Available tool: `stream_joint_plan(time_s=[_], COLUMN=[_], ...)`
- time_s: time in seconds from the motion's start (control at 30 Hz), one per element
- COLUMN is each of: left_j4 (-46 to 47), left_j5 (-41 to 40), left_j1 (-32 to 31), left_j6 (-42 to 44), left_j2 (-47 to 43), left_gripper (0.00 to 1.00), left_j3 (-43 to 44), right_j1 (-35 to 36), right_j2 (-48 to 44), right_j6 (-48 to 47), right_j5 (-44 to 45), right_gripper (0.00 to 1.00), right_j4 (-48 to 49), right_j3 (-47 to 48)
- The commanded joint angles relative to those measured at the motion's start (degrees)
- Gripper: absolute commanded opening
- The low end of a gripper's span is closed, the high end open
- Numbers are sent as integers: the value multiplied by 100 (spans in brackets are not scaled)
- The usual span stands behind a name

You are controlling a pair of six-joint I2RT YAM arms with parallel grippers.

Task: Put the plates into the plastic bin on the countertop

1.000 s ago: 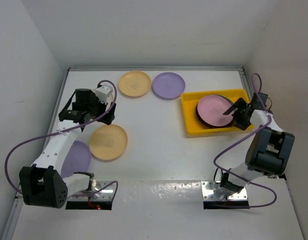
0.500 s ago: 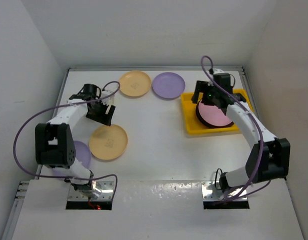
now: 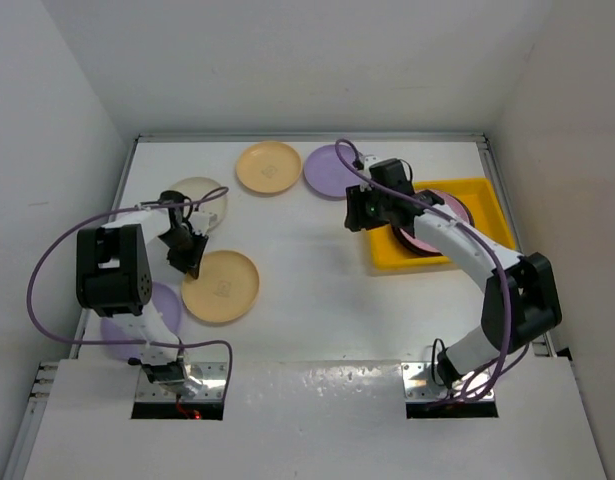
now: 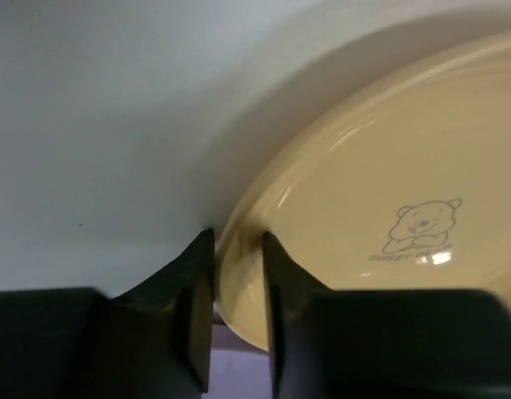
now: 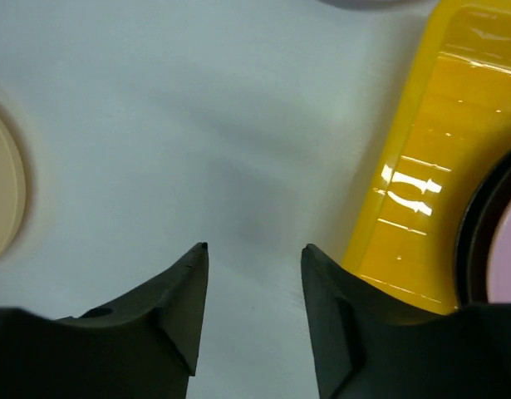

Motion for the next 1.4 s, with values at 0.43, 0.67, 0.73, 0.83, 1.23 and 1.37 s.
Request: stream_joint_plan(time_s=[0.43, 0.67, 0.73, 0.83, 1.23, 1.37], left_j4=[-652, -757, -810, -810, -1320, -1179], left_j5=[2673, 3015, 3015, 2841, 1075, 327], left_j1=[-800, -1029, -1029, -1029, 104, 737], left_j6=[-172, -234, -234, -182, 302, 433], left_j2=[-685, -685, -685, -685, -1062, -1335], left_gripper=[0, 0, 0, 1, 100, 100], left_j3=[1934, 2058, 2058, 2119, 2410, 1813], right_j1=[1134, 977, 933, 845, -2317, -3662], right_j2=[1045, 1786, 1769, 1602, -287, -464], right_j6=[777, 1443, 1638, 1885, 1746, 1375], right_j5=[-1712, -1537, -1371, -1116, -2142, -2187], right_gripper=[82, 56, 31, 0, 0, 0], right_j4=[1408, 1926, 2102, 2121, -869, -1587], right_j3=[294, 638, 524, 313, -4, -153])
